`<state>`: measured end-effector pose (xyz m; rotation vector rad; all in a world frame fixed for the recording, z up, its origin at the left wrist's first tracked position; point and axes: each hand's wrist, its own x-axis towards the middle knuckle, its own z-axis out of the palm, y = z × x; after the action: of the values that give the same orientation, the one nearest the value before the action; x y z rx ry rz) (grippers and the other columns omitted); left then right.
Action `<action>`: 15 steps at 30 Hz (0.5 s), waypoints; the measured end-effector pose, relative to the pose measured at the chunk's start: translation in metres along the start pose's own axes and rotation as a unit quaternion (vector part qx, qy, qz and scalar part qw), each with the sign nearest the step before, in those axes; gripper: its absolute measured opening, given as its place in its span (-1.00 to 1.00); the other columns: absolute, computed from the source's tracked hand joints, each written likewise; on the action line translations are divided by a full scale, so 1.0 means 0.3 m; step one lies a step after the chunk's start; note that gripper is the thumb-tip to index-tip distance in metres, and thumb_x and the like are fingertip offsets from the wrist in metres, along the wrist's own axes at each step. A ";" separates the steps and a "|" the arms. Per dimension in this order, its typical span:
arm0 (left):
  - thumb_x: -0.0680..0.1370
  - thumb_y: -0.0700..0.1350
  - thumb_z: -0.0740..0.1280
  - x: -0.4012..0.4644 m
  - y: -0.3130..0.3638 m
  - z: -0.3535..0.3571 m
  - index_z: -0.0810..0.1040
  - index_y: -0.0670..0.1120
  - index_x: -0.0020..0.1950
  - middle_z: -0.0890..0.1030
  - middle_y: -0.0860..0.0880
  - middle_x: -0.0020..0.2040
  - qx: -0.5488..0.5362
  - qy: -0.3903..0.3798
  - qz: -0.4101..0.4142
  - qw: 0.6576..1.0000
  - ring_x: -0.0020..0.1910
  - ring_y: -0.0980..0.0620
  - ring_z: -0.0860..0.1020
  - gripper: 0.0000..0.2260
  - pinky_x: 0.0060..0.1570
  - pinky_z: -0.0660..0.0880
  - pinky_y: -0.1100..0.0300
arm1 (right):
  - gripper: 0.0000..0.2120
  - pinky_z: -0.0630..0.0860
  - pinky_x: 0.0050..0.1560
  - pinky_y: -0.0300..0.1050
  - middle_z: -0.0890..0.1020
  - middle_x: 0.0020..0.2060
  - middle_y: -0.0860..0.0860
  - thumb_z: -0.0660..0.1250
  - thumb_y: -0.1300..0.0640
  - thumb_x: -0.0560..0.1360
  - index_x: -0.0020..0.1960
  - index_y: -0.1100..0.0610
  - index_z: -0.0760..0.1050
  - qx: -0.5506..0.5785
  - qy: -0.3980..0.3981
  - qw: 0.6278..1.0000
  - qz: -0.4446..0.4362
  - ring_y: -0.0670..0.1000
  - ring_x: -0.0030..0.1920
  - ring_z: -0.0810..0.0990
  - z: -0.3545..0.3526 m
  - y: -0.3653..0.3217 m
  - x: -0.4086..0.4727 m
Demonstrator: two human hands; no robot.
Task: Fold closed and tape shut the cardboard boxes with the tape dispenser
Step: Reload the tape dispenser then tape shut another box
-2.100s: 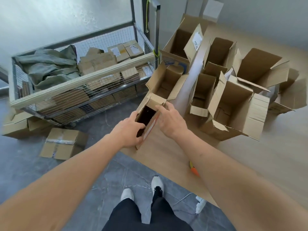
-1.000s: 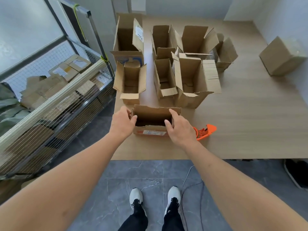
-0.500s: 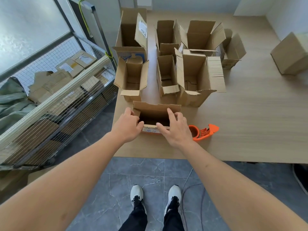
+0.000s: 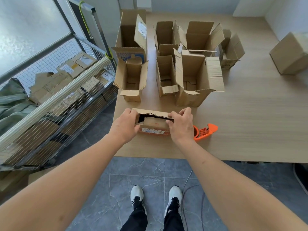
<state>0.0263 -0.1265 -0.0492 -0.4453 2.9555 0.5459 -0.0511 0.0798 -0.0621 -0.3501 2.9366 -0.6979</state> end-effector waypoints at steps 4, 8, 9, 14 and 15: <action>0.47 -0.05 0.55 0.002 0.019 0.005 0.34 0.01 0.31 0.37 -0.08 0.17 0.032 0.055 0.018 0.998 -0.03 -0.12 0.54 -0.47 -0.15 0.60 0.00 | -0.89 0.46 -0.18 -0.11 0.32 0.03 0.00 0.38 0.08 0.60 0.04 0.07 0.67 0.015 0.001 1.000 -0.005 0.04 0.07 0.40 0.020 0.003 -0.013; 0.53 0.09 0.48 0.036 0.052 0.033 0.26 0.23 0.57 0.12 -0.13 0.60 0.098 -0.040 0.065 0.992 0.60 -0.27 0.07 -0.33 0.46 0.28 -0.25 | -0.86 0.55 -0.13 -0.07 0.36 0.09 0.02 0.36 0.08 0.62 0.09 0.06 0.67 0.016 0.009 1.000 -0.012 0.06 0.06 0.46 0.028 0.010 -0.021; 0.55 0.10 0.44 0.046 0.062 0.044 0.23 0.25 0.58 0.06 -0.12 0.63 0.102 -0.066 0.064 0.990 0.62 -0.28 -0.01 -0.35 0.50 0.18 -0.30 | -0.86 0.56 -0.13 -0.06 0.36 0.09 0.02 0.36 0.08 0.62 0.10 0.06 0.67 0.017 0.007 1.000 -0.013 0.07 0.05 0.47 0.028 0.013 -0.022; 0.63 0.02 0.36 0.056 0.101 0.092 0.19 0.28 0.60 0.14 -0.15 0.63 0.064 -0.087 0.047 0.993 0.62 -0.29 0.01 -0.41 0.53 0.13 -0.28 | -0.76 0.56 0.00 -0.05 0.39 0.20 0.06 0.35 0.14 0.62 0.27 0.05 0.63 0.032 -0.017 0.999 -0.023 0.11 0.10 0.52 0.012 0.053 -0.024; 0.64 0.02 0.34 0.052 0.109 0.099 0.19 0.28 0.59 0.14 -0.15 0.63 0.068 -0.082 0.049 0.993 0.62 -0.28 0.02 -0.42 0.53 0.14 -0.27 | -0.75 0.55 0.01 -0.07 0.39 0.22 0.06 0.34 0.14 0.62 0.29 0.05 0.62 0.032 -0.019 0.999 -0.024 0.11 0.11 0.52 0.006 0.066 -0.024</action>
<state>0.0029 -0.0908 -0.0684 -0.2304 2.8441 0.3669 -0.0478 0.0979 -0.0723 -0.4233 2.8718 -0.7806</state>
